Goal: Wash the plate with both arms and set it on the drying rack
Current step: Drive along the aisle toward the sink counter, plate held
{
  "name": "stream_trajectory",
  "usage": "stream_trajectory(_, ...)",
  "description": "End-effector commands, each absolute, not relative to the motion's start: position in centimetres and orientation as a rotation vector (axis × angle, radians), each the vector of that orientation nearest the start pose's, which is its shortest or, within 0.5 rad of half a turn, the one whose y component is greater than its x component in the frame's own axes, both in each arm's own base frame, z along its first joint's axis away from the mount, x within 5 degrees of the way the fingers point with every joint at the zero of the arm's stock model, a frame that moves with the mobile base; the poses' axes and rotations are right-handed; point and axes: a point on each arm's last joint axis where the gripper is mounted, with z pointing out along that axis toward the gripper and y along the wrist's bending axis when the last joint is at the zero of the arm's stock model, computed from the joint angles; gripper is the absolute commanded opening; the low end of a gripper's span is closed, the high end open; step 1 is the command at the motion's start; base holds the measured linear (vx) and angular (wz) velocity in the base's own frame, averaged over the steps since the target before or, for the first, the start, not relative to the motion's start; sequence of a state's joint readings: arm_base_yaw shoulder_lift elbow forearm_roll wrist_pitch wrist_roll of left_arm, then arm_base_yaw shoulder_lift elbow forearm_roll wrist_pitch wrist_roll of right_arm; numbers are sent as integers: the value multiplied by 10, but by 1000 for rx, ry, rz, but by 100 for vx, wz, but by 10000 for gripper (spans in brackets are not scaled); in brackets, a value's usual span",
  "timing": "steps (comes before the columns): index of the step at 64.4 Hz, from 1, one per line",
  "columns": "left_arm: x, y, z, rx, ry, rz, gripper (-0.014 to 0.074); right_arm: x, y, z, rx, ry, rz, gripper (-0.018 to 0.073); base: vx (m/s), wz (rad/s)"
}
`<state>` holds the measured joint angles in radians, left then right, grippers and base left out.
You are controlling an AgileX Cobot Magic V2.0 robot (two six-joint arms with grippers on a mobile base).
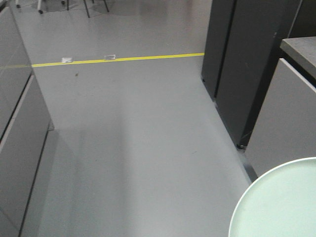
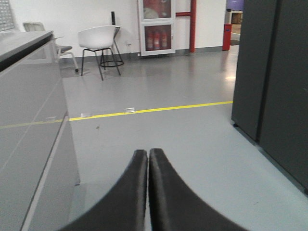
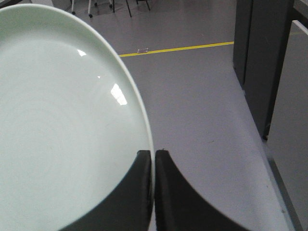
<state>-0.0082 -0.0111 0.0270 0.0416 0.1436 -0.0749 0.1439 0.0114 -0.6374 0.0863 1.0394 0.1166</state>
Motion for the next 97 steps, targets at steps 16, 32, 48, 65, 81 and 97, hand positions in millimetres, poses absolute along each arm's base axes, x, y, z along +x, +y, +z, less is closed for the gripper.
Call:
stream_trajectory(16, 56, 0, 195, -30, 1563, -43, -5, -19, 4, 329, -25, 1827, 284, -5, 17, -31)
stream_trajectory(32, 56, 0, 195, -30, 1563, -43, -5, -19, 4, 329, -25, 1827, 284, -5, 14, -34)
stream_trajectory(48, 56, 0, 195, -30, 1563, -43, -5, -19, 4, 329, -25, 1827, 284, -5, 12, -35)
stream_trajectory(65, 56, 0, 195, -30, 1563, -43, -5, -19, 4, 329, -25, 1827, 284, -5, 12, -37)
stream_trajectory(81, 56, 0, 195, -30, 1563, -43, -5, -19, 4, 329, -25, 1827, 284, -5, 10, -39)
stream_trajectory(97, 56, 0, 195, -30, 1563, -43, -5, -19, 4, 329, -25, 1827, 284, -5, 10, -37)
